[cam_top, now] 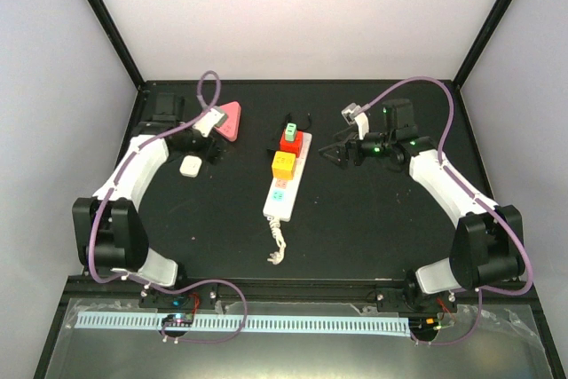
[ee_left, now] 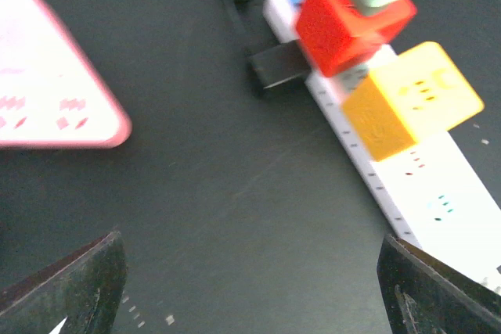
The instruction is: Pull the plug off the socket
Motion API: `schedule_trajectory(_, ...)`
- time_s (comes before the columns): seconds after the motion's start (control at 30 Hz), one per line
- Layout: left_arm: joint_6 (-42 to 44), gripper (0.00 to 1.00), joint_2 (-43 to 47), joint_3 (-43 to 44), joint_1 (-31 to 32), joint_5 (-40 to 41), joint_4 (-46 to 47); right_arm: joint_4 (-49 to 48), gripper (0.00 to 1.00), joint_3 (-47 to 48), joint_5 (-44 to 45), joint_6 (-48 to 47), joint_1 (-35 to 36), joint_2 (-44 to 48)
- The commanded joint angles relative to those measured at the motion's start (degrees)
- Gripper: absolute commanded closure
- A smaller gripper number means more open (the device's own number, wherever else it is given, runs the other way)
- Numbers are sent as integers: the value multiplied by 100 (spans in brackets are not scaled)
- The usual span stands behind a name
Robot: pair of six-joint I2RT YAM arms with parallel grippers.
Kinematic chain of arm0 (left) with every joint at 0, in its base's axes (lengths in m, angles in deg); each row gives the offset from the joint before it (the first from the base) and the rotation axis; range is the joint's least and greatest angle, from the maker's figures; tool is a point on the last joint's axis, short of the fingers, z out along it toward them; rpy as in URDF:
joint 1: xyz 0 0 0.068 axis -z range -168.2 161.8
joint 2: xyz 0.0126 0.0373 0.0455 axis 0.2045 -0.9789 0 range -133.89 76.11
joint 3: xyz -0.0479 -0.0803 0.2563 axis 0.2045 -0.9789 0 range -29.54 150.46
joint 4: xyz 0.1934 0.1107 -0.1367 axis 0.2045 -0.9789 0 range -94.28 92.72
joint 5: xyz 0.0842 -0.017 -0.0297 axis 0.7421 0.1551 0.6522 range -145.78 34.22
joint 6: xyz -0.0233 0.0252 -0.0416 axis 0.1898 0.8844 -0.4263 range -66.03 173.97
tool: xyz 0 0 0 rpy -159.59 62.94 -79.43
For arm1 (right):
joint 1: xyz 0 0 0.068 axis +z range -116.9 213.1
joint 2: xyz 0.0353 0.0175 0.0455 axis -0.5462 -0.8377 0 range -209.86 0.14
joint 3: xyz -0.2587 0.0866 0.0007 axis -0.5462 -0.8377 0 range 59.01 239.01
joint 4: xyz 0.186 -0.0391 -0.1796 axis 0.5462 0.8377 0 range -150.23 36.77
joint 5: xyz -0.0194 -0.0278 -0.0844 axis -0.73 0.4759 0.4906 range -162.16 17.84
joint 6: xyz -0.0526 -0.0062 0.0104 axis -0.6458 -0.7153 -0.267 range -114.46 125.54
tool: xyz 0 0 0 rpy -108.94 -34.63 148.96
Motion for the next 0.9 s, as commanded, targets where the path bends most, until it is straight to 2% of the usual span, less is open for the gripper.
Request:
schedule_trajectory(0.0,-423,1,269,-171,515,468,232,-174,0,-82,140,-75,-34,-1)
schedule_trajectory(0.17,-1282,1,336,-415,1529,1376,799,-179,0,-44,195,-20,-36,2)
schedule_trajectory(0.33,-2061,1,-145,-192,2297,2164,848,-183,0,-72,286,-18,-54,55)
schedule_trajectory(0.6,-3128,1,-925,182,2930,3017,1068,-246,0,-142,348,5,-122,60)
schedule_trajectory(0.87,-3528,1,-1521,609,3049,3347,1176,-295,0,-164,373,-11,-156,44)
